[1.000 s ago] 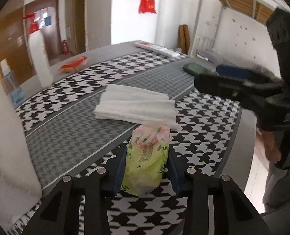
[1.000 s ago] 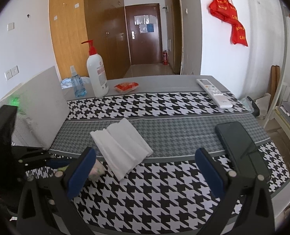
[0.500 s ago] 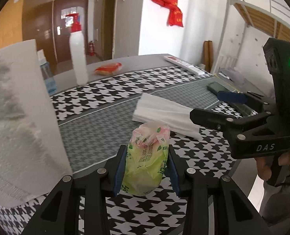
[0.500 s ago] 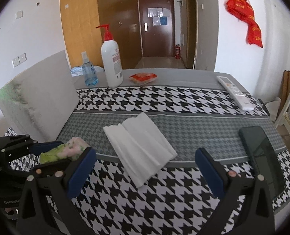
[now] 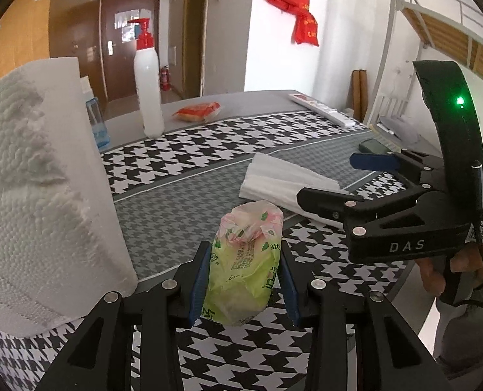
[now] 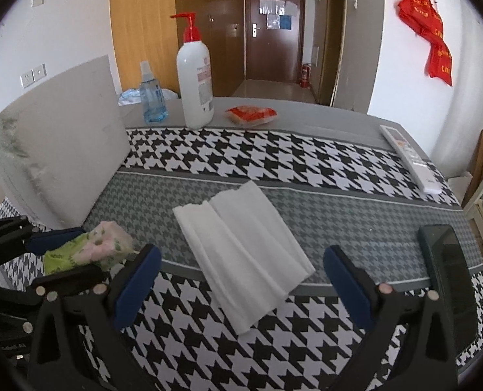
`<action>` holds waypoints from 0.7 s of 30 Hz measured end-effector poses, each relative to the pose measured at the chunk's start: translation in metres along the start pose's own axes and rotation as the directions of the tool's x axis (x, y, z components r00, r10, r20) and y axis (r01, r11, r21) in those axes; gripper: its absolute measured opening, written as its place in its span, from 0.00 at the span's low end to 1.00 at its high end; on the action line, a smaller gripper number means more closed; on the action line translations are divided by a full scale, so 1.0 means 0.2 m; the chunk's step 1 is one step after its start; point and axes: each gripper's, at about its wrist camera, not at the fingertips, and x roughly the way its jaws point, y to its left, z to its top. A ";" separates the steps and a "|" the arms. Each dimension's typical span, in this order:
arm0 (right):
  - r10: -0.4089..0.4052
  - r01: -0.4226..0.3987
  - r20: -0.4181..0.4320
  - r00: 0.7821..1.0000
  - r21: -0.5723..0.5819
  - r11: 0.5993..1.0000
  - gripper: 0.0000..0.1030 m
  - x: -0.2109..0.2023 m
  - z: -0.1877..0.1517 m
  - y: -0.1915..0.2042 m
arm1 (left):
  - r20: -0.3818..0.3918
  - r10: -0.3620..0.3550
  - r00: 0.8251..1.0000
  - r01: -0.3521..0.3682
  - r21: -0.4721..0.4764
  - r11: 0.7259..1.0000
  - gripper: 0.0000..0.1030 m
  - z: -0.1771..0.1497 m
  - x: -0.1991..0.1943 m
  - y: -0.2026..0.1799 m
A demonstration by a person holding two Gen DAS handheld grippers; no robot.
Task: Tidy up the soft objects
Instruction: 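Lift the green snack packet with the left gripper while the right tool approaches the white tissue, then close the right gripper on the white tissue and lift it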
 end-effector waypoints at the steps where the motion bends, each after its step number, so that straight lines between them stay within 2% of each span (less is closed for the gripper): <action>1: 0.000 0.000 -0.003 1.000 0.001 1.000 0.97 0.00 0.00 0.00 | 0.000 0.005 1.000 -0.005 -0.001 1.000 0.40 0.00 0.00 0.00; 5: 0.007 -0.007 -0.031 0.999 -0.006 1.000 0.93 0.04 0.01 0.00 | -0.008 0.010 1.000 -0.010 -0.010 1.000 0.40 0.00 0.01 0.01; 7: 0.011 -0.011 -0.053 0.999 -0.006 1.000 0.84 0.06 0.01 0.00 | -0.008 0.010 1.000 -0.010 -0.010 1.000 0.40 0.00 0.00 0.02; 9: 0.013 -0.013 -0.065 0.998 0.000 1.000 0.79 0.08 0.01 0.00 | -0.011 0.010 1.000 -0.011 -0.010 1.000 0.40 0.00 0.00 0.01; 18: 0.007 -0.007 -0.093 0.996 -0.003 1.000 0.78 0.14 0.01 -0.01 | -0.018 0.017 1.000 -0.018 -0.014 1.000 0.40 0.00 0.01 0.02; 21: 0.007 -0.007 -0.114 0.993 -0.001 1.000 0.69 0.17 0.00 -0.02 | -0.017 0.019 1.000 -0.019 -0.012 1.000 0.40 0.00 0.01 0.02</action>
